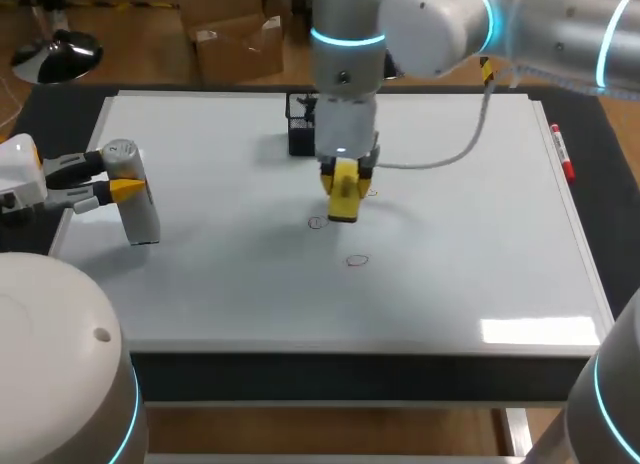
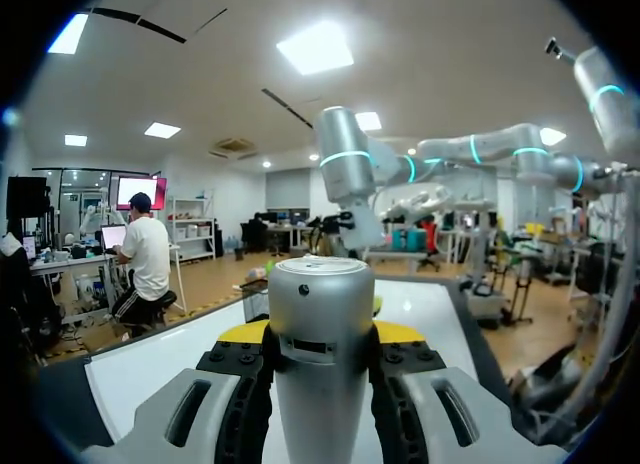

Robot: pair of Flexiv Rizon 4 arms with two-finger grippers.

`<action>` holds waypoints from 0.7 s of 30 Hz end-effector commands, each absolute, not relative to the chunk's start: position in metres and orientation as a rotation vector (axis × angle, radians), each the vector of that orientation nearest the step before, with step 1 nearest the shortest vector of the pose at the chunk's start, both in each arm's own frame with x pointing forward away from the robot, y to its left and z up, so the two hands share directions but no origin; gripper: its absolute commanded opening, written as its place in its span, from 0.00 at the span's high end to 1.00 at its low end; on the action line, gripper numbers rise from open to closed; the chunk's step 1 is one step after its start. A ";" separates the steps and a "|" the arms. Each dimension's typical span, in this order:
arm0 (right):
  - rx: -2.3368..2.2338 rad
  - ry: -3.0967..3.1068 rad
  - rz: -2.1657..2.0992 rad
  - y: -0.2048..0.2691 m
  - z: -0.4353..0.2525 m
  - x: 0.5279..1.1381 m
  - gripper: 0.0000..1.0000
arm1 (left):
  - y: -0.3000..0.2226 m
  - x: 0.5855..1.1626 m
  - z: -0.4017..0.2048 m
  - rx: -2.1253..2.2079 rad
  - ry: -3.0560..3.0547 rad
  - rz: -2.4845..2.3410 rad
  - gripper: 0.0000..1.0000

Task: Pick up the inspection probe, press it on each red-marked spot on the whiteboard one by one, put down the probe, pick up the eraser, and wipe off all the red marks.

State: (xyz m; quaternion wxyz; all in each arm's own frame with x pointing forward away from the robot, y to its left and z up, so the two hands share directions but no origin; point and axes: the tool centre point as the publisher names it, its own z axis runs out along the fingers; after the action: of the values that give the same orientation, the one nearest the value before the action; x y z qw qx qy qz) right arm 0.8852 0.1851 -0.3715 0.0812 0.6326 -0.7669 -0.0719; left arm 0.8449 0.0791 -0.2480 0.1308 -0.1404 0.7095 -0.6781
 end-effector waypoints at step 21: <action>2.023 -2.172 -0.202 0.257 -0.411 0.880 1.00 | 0.080 0.845 -0.247 -0.407 2.061 -1.970 1.00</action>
State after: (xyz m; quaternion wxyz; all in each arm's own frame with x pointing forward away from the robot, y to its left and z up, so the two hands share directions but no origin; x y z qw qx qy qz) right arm 0.8799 0.2549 -0.4069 0.0823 0.6771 -0.7277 -0.0721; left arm 0.8450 0.0793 -0.2479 0.1306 -0.1404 0.7096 -0.6780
